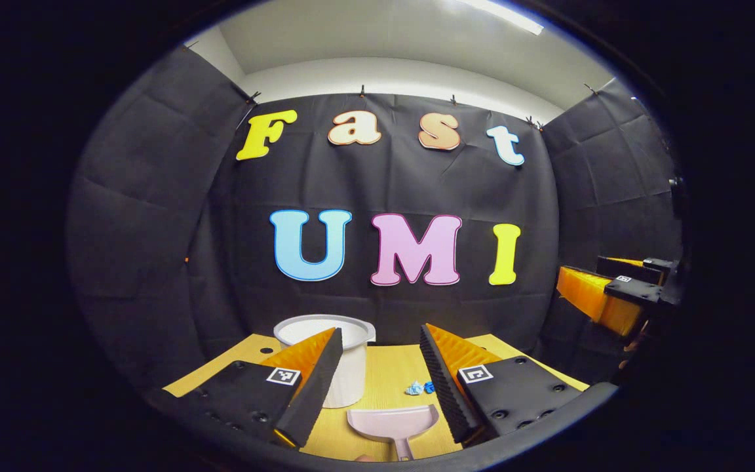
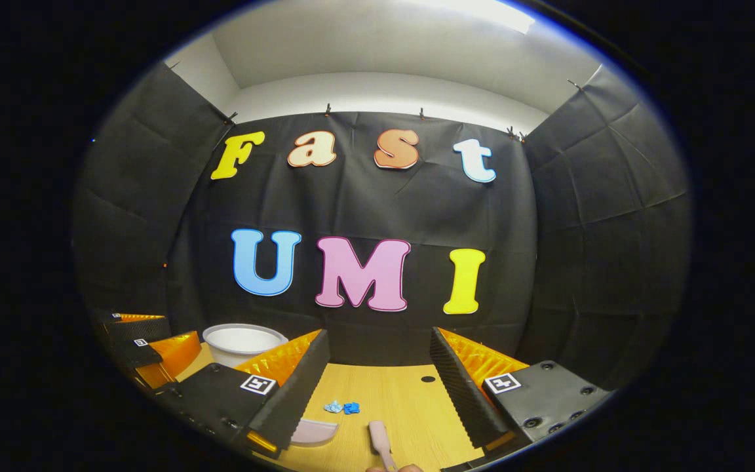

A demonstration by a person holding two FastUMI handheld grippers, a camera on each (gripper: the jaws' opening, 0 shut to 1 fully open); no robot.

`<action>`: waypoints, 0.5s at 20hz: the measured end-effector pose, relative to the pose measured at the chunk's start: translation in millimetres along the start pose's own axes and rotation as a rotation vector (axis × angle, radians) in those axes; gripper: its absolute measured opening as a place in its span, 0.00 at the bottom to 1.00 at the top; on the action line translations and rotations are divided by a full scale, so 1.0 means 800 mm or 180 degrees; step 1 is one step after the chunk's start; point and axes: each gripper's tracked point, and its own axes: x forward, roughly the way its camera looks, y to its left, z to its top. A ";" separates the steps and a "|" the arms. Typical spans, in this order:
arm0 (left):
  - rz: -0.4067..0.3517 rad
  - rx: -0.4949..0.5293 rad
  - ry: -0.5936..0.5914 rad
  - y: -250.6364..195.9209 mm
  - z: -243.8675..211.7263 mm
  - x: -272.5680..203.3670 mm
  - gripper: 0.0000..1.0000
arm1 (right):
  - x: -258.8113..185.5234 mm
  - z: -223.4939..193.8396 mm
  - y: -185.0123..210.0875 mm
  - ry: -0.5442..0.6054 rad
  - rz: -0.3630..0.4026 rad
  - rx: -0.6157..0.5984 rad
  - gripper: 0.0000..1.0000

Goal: Pick up the small broom and dustpan from the desktop, sweep the trash into the dustpan with the broom, and then empty the trash into the garbage bin.

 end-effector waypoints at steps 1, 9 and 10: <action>0.0002 -0.0002 0.0007 0.000 -0.005 0.005 0.69 | 0.004 -0.006 -0.006 0.0033 -0.0008 -0.0008 0.96; 0.0136 0.0071 0.0252 0.005 -0.031 0.039 0.70 | 0.054 -0.053 -0.012 0.0262 0.0164 -0.0021 0.99; 0.0155 0.0098 0.0275 0.003 -0.031 0.044 0.70 | 0.061 -0.053 -0.009 0.0249 0.0197 -0.0006 0.99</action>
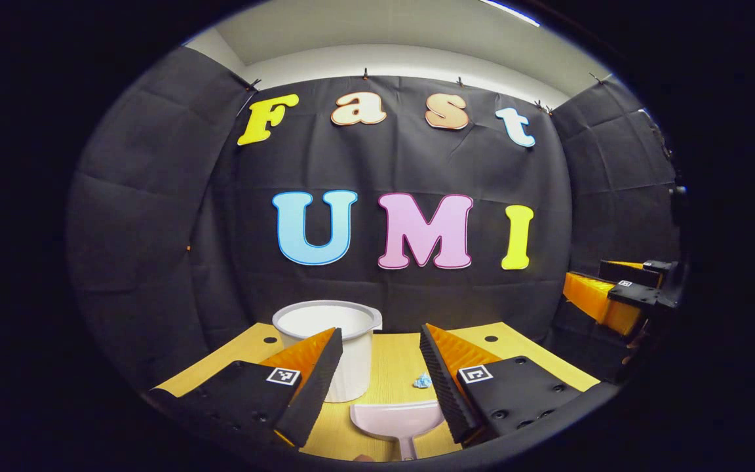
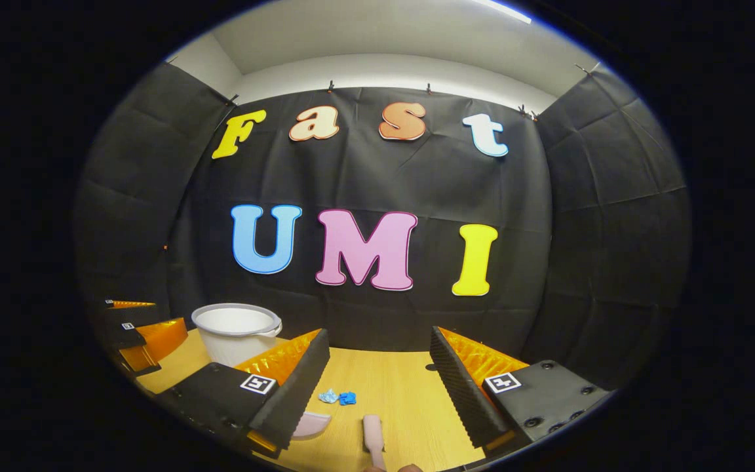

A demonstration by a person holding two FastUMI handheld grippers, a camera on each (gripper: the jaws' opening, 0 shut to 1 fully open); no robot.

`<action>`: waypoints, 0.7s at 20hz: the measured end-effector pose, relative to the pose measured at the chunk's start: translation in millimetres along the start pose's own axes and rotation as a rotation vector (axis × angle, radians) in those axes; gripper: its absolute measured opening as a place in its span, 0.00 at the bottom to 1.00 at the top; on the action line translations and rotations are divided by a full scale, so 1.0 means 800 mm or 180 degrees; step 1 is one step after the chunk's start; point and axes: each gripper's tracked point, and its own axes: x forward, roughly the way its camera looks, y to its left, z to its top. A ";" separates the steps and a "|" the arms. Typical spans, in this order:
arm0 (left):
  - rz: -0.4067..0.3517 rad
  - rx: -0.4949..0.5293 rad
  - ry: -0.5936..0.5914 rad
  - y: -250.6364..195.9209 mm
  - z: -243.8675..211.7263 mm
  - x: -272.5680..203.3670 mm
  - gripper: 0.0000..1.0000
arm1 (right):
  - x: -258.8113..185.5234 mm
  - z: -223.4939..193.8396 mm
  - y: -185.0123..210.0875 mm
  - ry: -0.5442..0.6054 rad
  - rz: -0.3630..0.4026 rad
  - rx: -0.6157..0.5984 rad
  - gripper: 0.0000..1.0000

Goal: Pick up the small broom and dustpan from the desktop, sweep the trash into the dustpan with the broom, and then empty the trash into the garbage bin.

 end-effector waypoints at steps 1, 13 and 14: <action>0.0032 0.0037 0.0020 0.001 -0.001 0.006 0.70 | 0.006 -0.001 0.004 -0.0010 0.0037 0.0008 0.99; -0.0263 -0.0279 0.2039 -0.031 -0.228 0.031 0.71 | 0.067 -0.089 -0.021 0.0475 0.0206 -0.0071 0.96; -0.0207 -0.0245 0.2341 -0.027 -0.256 0.019 0.72 | 0.070 -0.102 -0.024 0.0534 0.0215 -0.0046 0.97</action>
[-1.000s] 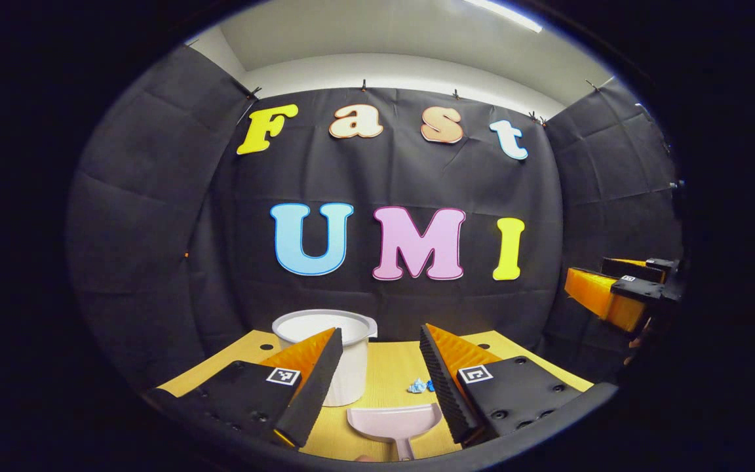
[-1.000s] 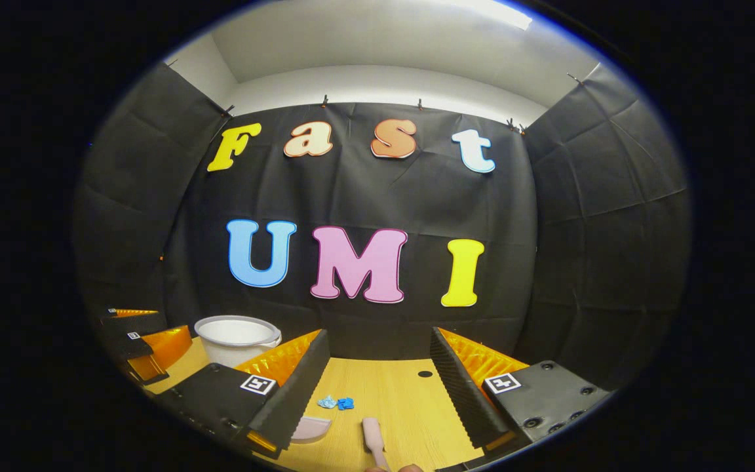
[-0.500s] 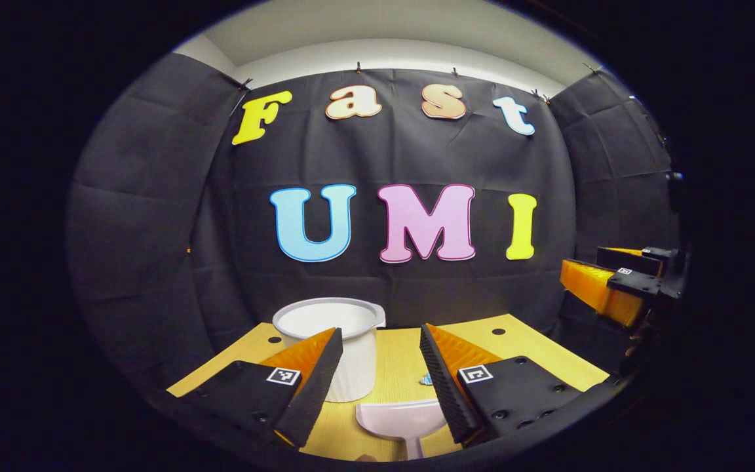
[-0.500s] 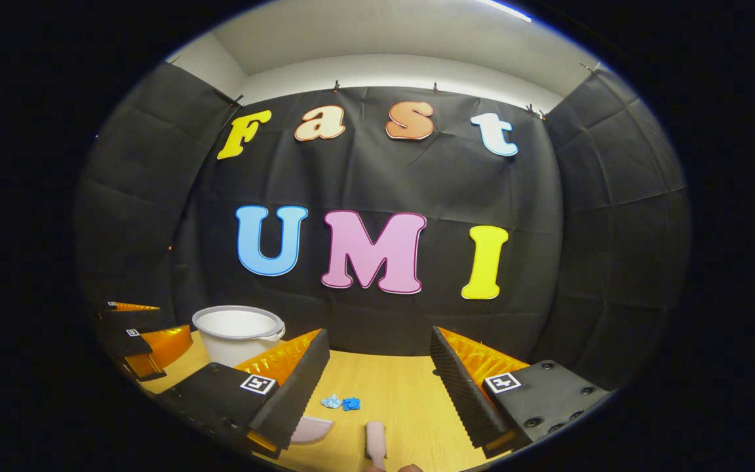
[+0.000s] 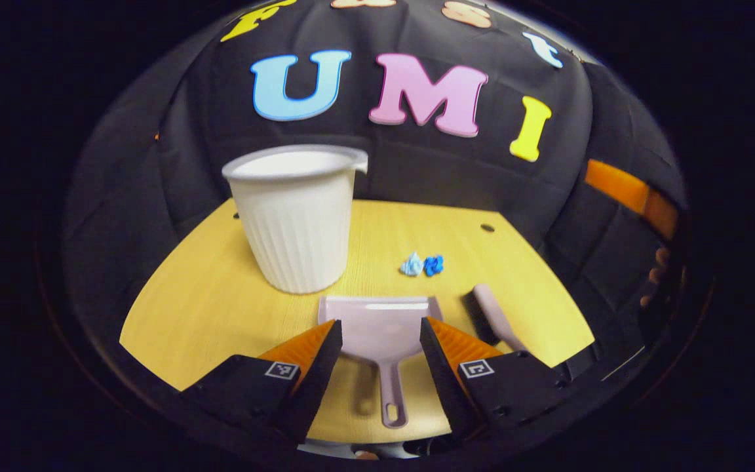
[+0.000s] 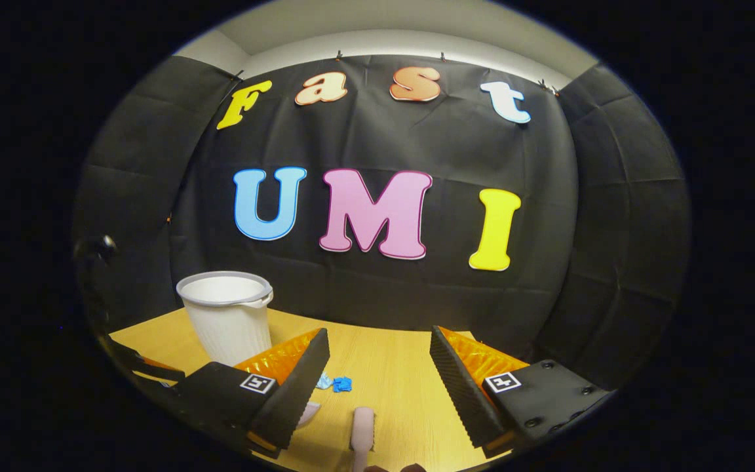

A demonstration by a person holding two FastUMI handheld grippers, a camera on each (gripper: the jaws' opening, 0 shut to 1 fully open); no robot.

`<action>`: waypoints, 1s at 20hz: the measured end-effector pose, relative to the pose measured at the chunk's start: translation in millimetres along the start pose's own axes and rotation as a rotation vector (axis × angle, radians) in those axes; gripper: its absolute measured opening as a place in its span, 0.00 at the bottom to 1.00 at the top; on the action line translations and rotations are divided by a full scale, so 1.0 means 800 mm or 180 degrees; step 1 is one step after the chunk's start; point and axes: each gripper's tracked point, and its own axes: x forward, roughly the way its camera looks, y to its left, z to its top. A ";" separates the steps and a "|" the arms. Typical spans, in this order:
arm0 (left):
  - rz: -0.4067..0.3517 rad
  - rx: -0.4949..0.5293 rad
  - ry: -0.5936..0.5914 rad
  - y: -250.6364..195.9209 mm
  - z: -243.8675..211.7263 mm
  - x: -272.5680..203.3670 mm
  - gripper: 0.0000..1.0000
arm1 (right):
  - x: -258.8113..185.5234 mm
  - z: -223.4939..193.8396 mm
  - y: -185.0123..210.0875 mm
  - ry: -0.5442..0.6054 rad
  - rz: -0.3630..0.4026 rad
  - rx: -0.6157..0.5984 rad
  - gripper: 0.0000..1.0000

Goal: Pick up the small broom and dustpan from the desktop, sweep the trash into the dustpan with the broom, and then empty the trash into the garbage bin.

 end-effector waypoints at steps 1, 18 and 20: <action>0.0038 0.0012 0.0215 -0.004 -0.021 0.014 0.73 | 0.005 -0.014 -0.003 0.0078 0.0017 0.0017 0.99; 0.0215 -0.0369 0.1692 -0.031 -0.091 0.127 0.41 | 0.045 -0.170 -0.018 0.1226 0.0497 0.0408 1.00; 0.0176 -0.0355 0.1782 -0.033 -0.094 0.123 0.34 | 0.042 -0.192 -0.008 0.1436 0.0598 0.0382 0.99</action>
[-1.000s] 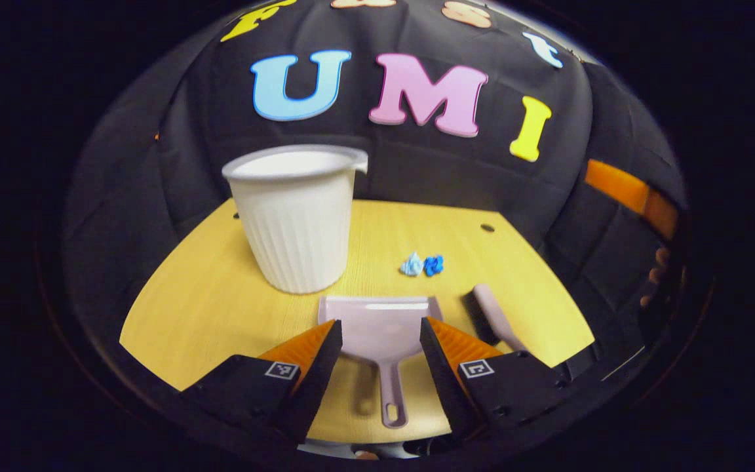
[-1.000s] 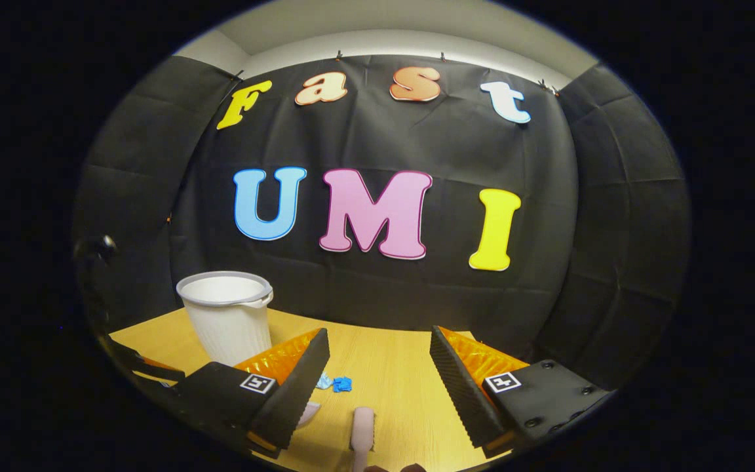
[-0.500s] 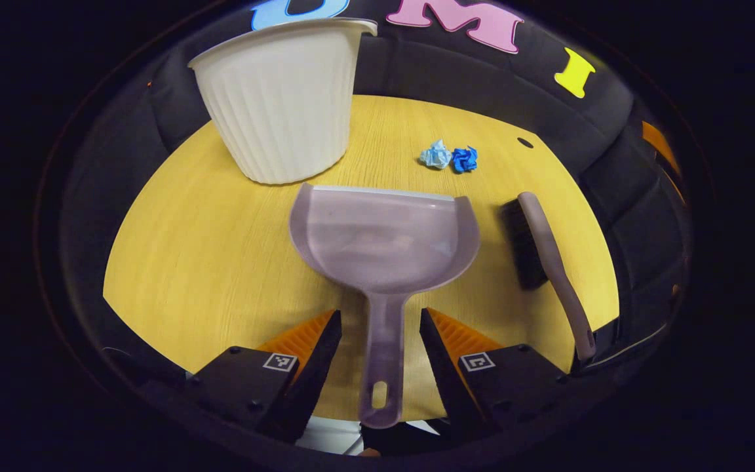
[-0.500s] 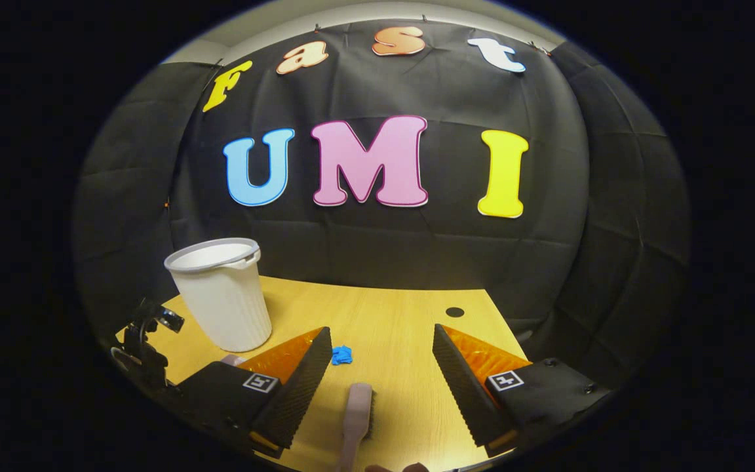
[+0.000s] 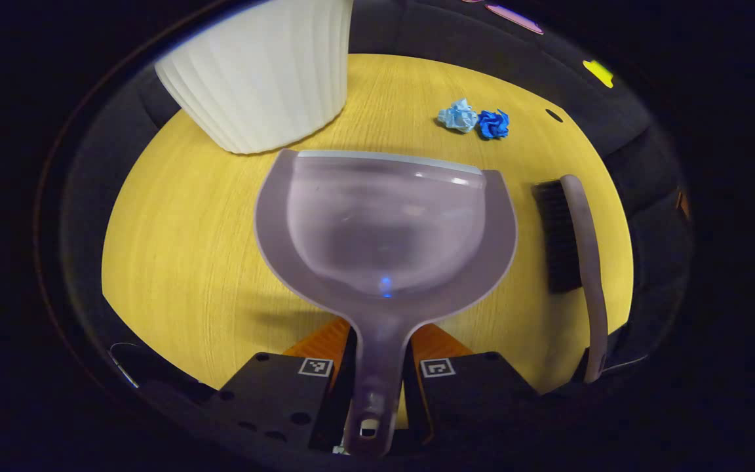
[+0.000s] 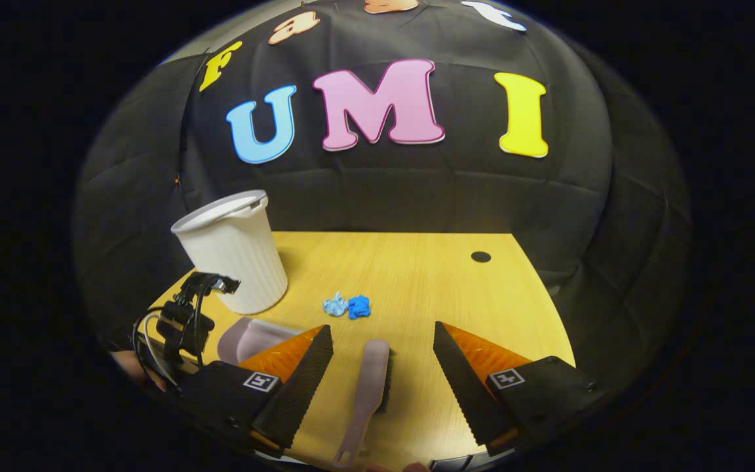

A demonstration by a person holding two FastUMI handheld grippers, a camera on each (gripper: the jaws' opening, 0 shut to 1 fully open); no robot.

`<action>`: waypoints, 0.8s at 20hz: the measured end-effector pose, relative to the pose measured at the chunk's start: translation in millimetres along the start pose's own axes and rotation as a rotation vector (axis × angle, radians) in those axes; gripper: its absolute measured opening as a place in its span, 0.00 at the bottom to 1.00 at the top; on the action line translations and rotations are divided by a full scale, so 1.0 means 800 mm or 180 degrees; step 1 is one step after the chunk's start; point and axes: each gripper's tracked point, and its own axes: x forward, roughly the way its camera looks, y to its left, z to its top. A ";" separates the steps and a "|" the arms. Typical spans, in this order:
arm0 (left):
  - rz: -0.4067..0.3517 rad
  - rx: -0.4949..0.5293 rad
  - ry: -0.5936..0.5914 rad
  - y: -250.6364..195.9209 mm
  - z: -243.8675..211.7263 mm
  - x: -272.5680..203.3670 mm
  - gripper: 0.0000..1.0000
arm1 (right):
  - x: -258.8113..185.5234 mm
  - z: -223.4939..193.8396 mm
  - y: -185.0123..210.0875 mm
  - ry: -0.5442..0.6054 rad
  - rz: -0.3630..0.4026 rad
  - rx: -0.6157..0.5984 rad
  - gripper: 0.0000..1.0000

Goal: Pick up the small broom and dustpan from the desktop, sweep the trash into the dustpan with the broom, and then empty the trash into the garbage bin.

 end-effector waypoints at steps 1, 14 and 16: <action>-0.0013 0.0027 0.0060 -0.001 0.000 0.000 0.33 | 0.002 -0.011 0.005 0.0137 0.0059 0.0028 1.00; -0.0107 0.0200 -0.0265 0.030 -0.014 0.000 0.30 | -0.001 -0.187 0.003 0.2052 -0.0412 -0.0009 0.92; -0.0164 0.0235 -0.0300 0.040 -0.026 -0.003 0.30 | -0.002 -0.202 0.002 0.2194 -0.0583 0.0145 1.00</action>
